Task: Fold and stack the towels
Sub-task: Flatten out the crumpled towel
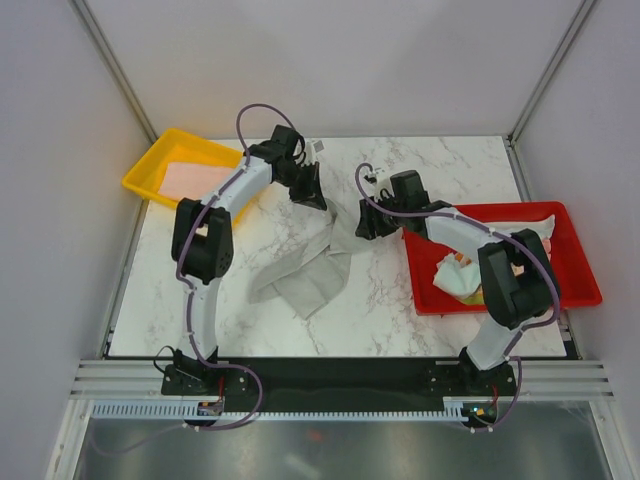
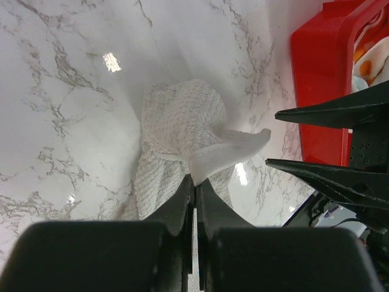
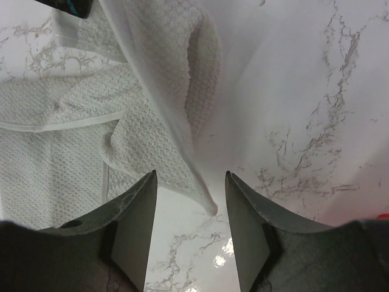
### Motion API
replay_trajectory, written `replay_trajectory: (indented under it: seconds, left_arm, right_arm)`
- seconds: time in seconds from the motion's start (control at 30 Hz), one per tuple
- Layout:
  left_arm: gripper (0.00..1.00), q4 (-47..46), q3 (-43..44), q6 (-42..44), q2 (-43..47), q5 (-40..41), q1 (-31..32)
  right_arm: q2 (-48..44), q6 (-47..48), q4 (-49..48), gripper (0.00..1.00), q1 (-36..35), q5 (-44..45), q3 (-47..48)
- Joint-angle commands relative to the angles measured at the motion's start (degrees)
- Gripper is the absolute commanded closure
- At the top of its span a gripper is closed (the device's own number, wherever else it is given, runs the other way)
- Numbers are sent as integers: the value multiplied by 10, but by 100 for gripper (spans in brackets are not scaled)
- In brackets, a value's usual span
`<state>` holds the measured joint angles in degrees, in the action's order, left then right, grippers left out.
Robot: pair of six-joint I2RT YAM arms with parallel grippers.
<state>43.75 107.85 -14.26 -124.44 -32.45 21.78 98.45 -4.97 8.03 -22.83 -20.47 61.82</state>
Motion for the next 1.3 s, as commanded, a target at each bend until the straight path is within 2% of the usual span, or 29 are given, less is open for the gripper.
replay_trajectory:
  seconds: [0.0,0.5,0.63,0.73,0.83,0.87,0.9,0.93,1.0,1.1,1.27]
  left_arm:
    - [98,-18,22,31,-16,-19,-1]
    - [98,-20,38,32,-45,-16,-9]
    - [98,-21,41,31,-50,-17,-15]
    - [98,-21,42,32,-51,-17,-16]
    - [98,-20,42,32,-51,-18,-16]
    - [98,-20,40,34,-50,-22,-16]
    - [98,-20,39,36,-47,-23,-16]
    - [98,-19,36,35,-41,-23,-16]
    - [98,-6,27,42,-25,-22,-16]
    - [98,20,-13,63,51,3,-13]
    - [98,73,-89,123,234,47,5]
  right_arm:
    - [7,35,9,44,9,-54,36]
    - [59,86,54,47,17,-60,38]
    - [67,85,55,51,18,-61,42]
    - [67,84,54,62,20,-62,42]
    - [60,80,53,78,20,-52,42]
    - [49,74,53,91,20,-37,41]
    - [40,73,54,99,20,-29,39]
    - [30,68,56,100,20,-16,39]
    - [-9,50,72,100,20,19,42]
    - [-68,25,140,100,9,45,66]
    - [-211,15,246,100,-49,127,86]
